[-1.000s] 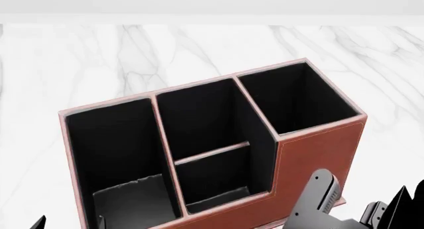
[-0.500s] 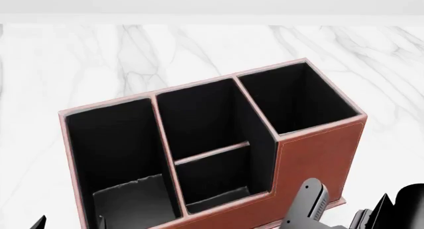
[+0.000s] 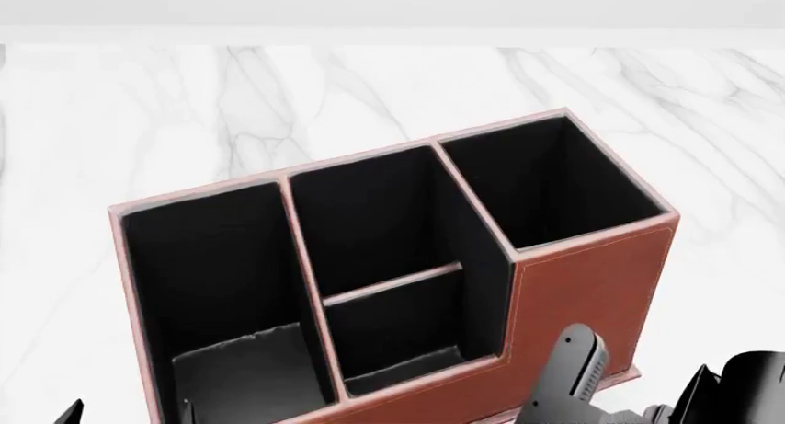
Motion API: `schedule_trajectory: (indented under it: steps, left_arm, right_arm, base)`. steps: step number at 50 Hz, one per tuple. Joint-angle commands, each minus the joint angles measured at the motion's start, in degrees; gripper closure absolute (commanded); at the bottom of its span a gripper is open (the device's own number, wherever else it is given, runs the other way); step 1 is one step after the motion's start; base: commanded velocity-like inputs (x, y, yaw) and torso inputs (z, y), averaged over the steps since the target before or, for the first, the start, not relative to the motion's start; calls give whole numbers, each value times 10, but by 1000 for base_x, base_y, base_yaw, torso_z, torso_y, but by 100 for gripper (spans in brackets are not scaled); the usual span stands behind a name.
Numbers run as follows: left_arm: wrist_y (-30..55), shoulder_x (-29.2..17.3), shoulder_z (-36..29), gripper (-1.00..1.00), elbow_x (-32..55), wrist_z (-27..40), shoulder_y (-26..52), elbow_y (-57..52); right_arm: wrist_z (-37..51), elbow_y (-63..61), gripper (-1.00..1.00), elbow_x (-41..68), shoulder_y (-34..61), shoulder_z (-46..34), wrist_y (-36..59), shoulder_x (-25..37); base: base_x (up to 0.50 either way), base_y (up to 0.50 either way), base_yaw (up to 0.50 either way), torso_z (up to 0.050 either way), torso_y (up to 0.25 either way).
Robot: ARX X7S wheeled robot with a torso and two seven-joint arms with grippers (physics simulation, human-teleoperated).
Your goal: Pick up the book and place it in the left compartment of the caddy.
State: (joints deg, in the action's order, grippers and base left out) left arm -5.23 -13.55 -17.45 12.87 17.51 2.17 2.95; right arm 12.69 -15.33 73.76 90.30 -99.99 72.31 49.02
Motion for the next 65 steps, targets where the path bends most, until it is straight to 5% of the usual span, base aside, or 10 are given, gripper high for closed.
schedule_trajectory:
  steps: [1, 37, 55, 65]
  left_arm:
    - [1, -2, -2, -100, 4, 2, 0, -2]
    - [-1, -6, -9, -100, 10, 11, 2, 1]
    - [0, -9, -11, -100, 15, 14, 3, -1]
    - [0, -10, -13, -100, 17, 16, 4, -1]
  right_arm:
    - [-30, -5, 100, 8, -32, -9, -18, 1]
    - [66, 41, 100, 82, -70, 107, -174, 18]
    - [83, 41, 100, 105, -64, 116, -167, 16]
    - [160, 30, 100, 221, 18, 161, -118, 30]
  base:
    - [0, 0, 0, 0, 0]
    - [1, 1, 3, -2, 0]
    - [0, 0, 0, 0, 0]
    - [0, 0, 0, 0, 0]
